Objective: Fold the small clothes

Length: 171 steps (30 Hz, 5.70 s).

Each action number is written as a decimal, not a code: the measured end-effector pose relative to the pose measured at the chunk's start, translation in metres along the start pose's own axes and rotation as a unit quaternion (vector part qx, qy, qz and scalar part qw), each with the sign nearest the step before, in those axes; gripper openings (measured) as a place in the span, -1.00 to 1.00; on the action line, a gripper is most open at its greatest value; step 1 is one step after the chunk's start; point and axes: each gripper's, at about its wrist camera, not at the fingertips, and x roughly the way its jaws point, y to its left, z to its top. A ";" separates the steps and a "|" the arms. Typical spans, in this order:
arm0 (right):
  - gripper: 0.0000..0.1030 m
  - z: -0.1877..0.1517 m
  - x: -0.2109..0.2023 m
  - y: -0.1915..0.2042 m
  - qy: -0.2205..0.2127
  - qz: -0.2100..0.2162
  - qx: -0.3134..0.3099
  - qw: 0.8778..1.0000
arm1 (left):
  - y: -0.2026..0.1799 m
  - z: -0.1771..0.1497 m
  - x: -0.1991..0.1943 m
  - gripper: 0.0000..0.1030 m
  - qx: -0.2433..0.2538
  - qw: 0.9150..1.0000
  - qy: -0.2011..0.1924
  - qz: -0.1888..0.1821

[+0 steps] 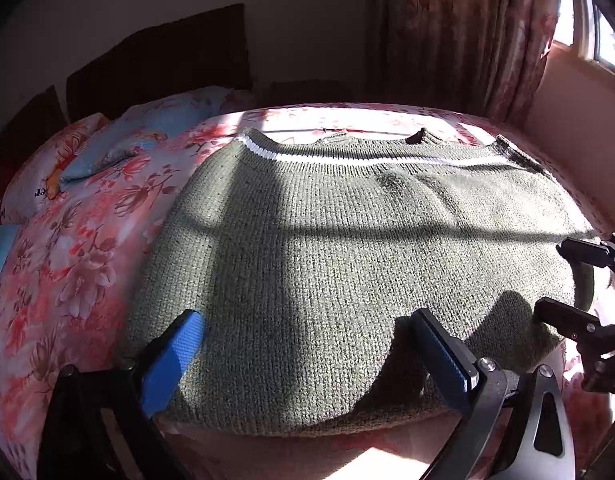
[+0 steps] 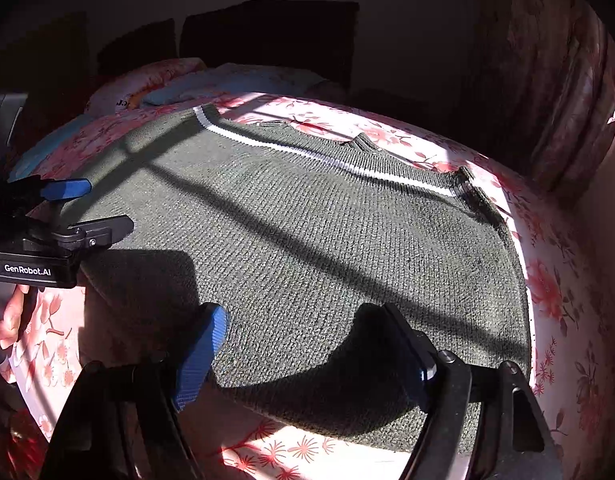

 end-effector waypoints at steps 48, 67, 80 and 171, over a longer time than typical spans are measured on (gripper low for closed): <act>-0.47 -0.041 0.010 -0.105 -0.085 0.154 0.419 0.891 | -0.002 -0.009 -0.006 1.00 -0.007 1.000 0.009 0.006; -0.36 -0.092 -0.030 -0.139 -0.080 0.138 0.445 0.881 | -0.084 0.005 -0.007 1.00 0.044 0.997 0.036 -0.042; -0.30 -0.095 -0.031 -0.136 -0.086 0.123 0.464 0.873 | -0.082 -0.007 -0.011 1.00 0.052 0.997 0.015 -0.049; -0.48 0.028 -0.008 0.183 -0.184 -0.140 -0.305 0.924 | 0.155 -0.046 -0.088 1.00 -0.259 0.913 -0.085 -0.305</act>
